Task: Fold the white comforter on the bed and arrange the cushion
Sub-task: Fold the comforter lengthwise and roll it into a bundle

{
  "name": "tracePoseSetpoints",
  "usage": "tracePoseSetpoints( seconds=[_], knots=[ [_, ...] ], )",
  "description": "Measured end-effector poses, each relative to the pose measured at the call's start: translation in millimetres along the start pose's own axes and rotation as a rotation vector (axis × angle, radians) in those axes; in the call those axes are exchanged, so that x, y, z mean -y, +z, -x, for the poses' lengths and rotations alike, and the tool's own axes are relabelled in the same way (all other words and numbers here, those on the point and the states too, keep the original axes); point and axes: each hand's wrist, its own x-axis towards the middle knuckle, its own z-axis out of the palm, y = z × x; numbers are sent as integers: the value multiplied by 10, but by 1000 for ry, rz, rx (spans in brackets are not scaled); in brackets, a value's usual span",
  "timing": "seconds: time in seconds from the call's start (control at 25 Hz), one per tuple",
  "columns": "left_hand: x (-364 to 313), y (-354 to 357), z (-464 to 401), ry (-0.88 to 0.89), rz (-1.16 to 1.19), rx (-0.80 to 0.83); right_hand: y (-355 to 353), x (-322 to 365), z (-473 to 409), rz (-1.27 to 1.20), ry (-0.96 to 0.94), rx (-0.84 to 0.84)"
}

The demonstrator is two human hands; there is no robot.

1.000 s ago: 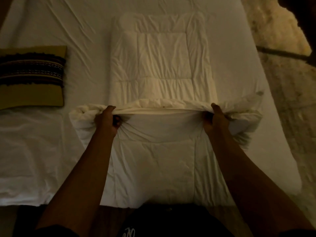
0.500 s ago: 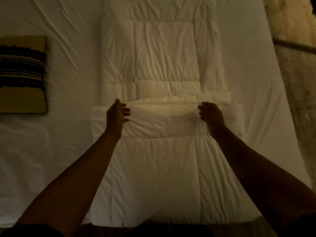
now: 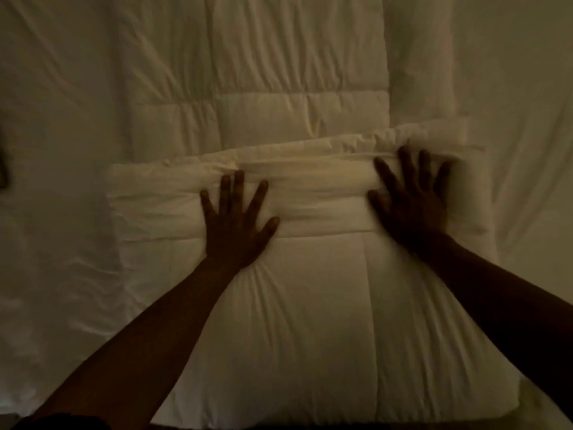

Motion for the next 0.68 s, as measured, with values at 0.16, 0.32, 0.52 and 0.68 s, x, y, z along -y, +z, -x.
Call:
tracePoseSetpoints(
  seconds=[0.16,0.32,0.52,0.68],
  knots=[
    [70,424,-222,48,9,-72,518,47,-209,-34,-37,-83],
    [78,879,-366,109,75,-216,1028,50,-351,-136,-82,-222],
    [107,1104,-509,149,113,-309,1252,24,-510,-215,-133,-342],
    [100,1062,-515,133,97,-272,1160,62,-500,-194,-95,-331]
  ],
)
